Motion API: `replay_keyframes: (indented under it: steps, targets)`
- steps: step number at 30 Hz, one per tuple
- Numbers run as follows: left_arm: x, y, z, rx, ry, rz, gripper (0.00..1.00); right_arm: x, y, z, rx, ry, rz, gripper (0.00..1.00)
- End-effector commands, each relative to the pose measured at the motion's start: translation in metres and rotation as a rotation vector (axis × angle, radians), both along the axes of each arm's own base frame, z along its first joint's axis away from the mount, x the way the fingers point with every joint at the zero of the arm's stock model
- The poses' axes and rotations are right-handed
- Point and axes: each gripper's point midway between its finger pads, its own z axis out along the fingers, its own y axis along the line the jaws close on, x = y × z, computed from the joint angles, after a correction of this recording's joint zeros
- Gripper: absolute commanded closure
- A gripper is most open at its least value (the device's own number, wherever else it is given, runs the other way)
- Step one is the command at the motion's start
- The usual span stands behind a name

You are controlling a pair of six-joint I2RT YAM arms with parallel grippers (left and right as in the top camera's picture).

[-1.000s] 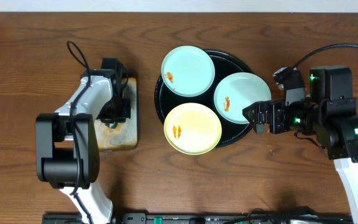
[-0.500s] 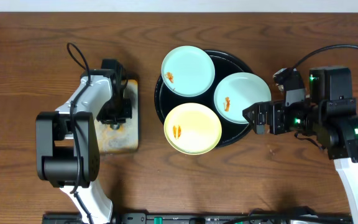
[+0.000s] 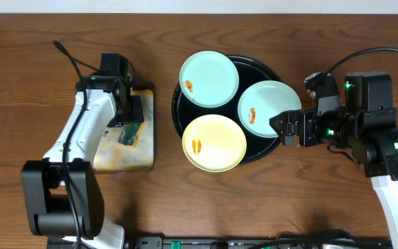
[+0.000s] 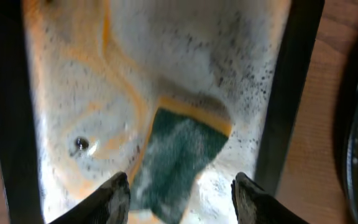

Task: Clean dirty plates on tray and stack at the side
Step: 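Grasp the green-orange sponge with the left gripper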

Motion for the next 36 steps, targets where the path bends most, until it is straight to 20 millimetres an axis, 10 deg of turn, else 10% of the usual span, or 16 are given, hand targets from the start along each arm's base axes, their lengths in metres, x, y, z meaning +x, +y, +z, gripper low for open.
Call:
replay_keyframes:
  steps: [1, 18, 31, 36]
  targets:
    - [-0.013, 0.004, -0.027, 0.031, 0.074, -0.102, 0.48, 0.001, 0.003, 0.01, 0.01, -0.025, 0.003, 0.01]
    - [-0.017, 0.002, -0.085, 0.02, 0.158, -0.12, 0.92, 0.003, 0.003, 0.011, 0.021, -0.026, -0.011, 0.01]
    - [0.002, -0.007, -0.061, -0.041, 0.084, -0.053, 0.83, 0.003, 0.003, 0.011, 0.021, -0.026, -0.012, 0.01]
    - [0.024, -0.008, 0.0, -0.051, -0.043, -0.006, 0.48, 0.004, 0.003, 0.012, 0.021, -0.031, -0.011, 0.01]
